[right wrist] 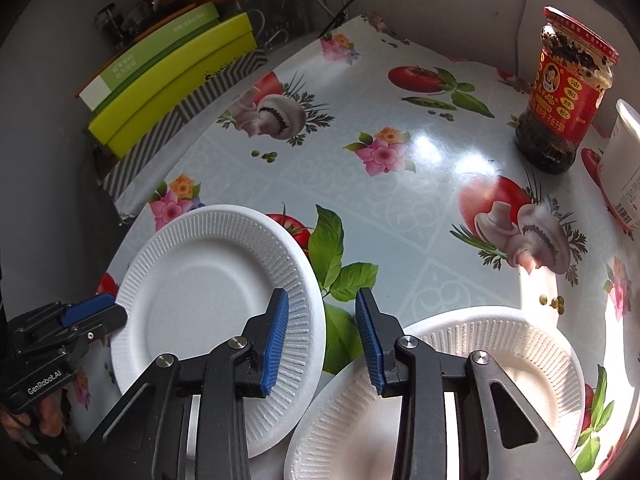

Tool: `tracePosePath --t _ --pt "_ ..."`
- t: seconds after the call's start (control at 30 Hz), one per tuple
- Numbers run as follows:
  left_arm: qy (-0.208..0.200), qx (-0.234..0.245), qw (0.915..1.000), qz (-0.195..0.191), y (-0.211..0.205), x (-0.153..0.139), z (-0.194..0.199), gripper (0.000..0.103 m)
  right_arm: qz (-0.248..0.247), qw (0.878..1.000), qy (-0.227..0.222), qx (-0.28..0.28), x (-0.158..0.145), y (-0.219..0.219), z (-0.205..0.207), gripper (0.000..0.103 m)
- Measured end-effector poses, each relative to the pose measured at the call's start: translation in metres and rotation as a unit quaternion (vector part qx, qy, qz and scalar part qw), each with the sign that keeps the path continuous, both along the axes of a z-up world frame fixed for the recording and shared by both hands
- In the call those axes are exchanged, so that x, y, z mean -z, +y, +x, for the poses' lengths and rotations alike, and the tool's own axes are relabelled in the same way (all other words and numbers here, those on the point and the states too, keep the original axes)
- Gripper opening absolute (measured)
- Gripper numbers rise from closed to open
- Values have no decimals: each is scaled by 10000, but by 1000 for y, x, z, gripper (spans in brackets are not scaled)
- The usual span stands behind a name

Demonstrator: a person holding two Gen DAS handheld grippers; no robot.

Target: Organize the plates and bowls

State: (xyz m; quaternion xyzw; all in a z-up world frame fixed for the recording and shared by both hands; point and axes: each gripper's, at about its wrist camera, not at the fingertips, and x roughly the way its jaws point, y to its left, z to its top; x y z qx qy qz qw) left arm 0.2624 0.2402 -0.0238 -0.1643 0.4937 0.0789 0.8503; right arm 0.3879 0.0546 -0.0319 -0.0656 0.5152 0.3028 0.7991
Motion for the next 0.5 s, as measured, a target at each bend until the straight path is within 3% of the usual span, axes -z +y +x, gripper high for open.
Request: tracePosePath --t 0.07,0.2,0.5 --pt "-22 53 10000 -60 -1 0 1 20 7 10000 16 -40 0 1 -1 25" --pt "-44 79 10000 -14 -2 -1 2 19 5 10000 -14 -78 -1 5 -4 18" --pt "-82 77 9999 6 -2 -3 2 18 67 10000 13 -4 1 3 -4 18"
